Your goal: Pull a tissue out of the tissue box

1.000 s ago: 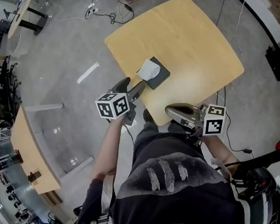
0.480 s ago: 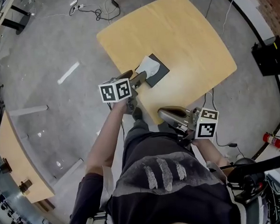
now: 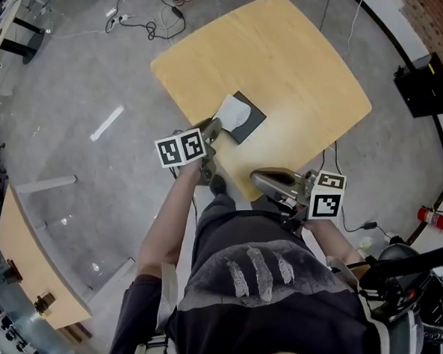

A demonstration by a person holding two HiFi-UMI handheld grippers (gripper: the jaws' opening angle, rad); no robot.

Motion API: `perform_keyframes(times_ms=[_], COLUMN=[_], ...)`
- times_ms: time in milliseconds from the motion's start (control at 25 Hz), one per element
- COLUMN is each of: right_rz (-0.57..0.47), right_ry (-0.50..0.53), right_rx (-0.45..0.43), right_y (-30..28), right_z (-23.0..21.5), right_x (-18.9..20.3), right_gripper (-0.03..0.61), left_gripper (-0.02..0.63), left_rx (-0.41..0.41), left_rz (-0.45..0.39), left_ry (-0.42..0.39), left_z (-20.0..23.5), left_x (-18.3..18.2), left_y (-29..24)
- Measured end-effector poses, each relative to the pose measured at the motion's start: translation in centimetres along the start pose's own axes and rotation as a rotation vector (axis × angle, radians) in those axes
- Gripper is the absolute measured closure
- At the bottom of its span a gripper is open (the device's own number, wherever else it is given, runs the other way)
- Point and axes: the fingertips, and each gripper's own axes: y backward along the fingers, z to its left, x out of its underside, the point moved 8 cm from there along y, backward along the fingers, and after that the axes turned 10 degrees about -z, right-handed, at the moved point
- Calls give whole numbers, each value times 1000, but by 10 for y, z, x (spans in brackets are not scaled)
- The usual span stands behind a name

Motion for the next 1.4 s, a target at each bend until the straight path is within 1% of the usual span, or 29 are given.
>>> perform_keyframes(times_ms=[40, 120, 160, 200, 360, 600, 840, 1240, 1400], right_rz=[2, 6, 9, 10, 17, 34, 49, 38, 43], right_ry=[3, 7, 7, 8, 10, 18, 25, 39, 55], right_rx=[3, 4, 3, 2, 0, -4, -8, -8, -27], right_y=[0, 0, 0, 0, -1, -4, -7, -3, -4], right_z=[0, -1, -1, -1, -1, -1, 1, -1, 1], right_x=[0, 1, 1, 1, 1, 1, 1, 0, 1], right_gripper=[580, 580, 580, 580, 580, 580, 580, 580, 580], left_gripper=[537, 550, 573, 610, 609, 609, 609, 609, 609], left_rx=[-6, -1, 5, 11, 26, 45, 75, 107, 118], left_rz=[1, -6, -11, -16, -30, -49, -74, -88, -91], left_ry=[-11, -7, -1, 0, -10, -1, 54, 30, 11], left_z=[1, 1, 1, 1, -1, -3, -6, -14, -19], left_x=[1, 2, 3, 2, -1, -4, -10, -19, -24], left_y=[1, 3, 4, 5, 9, 13, 16, 12, 10])
